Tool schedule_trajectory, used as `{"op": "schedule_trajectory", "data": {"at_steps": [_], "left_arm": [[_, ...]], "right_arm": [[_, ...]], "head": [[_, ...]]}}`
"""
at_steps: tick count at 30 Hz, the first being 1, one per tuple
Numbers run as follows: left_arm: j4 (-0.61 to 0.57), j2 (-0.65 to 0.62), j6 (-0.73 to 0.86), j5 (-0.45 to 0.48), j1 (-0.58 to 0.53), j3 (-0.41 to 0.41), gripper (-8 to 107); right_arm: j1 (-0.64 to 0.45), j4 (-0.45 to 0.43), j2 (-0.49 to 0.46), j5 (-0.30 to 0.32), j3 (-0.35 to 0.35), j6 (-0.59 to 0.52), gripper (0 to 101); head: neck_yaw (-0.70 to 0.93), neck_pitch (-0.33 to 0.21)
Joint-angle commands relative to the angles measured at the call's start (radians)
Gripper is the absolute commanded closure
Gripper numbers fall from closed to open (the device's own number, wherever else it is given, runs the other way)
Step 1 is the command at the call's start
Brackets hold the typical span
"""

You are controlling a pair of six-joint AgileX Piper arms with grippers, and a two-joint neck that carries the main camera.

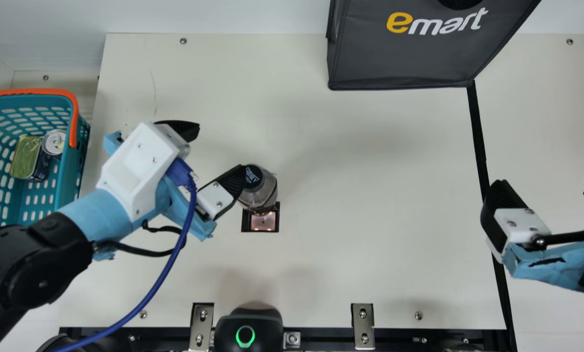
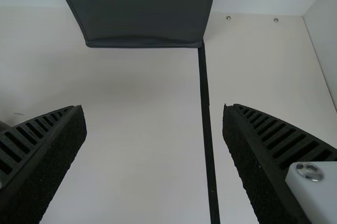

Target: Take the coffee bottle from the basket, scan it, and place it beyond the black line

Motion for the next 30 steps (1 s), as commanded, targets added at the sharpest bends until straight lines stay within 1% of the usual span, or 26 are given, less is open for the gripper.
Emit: {"op": "schedule_trajectory", "data": {"at_steps": [1,10,16,23,30], "left_arm": [[0.061,-0.010,-0.063,-0.001,-0.001,0.004,9],[0.248,-0.035,-0.260,-0.029,-0.028,0.039,9],[0.421,-0.039,-0.404,-0.064,-0.072,0.078,9],[0.646,-0.047,-0.617,-0.066,-0.168,0.121,9],[0.888,-0.033,-0.901,-0.007,-0.328,0.122,9]], "right_arm": [[0.000,0.000,0.000,0.000,0.000,0.000,10],[0.000,0.000,0.000,0.000,0.000,0.000,10],[0.000,0.000,0.000,0.000,0.000,0.000,10],[0.000,0.000,0.000,0.000,0.000,0.000,10],[0.000,0.000,0.000,0.000,0.000,0.000,10]], "head": [[0.002,-0.026],[0.002,-0.026],[0.002,-0.026],[0.002,-0.026],[0.002,-0.026]]}}
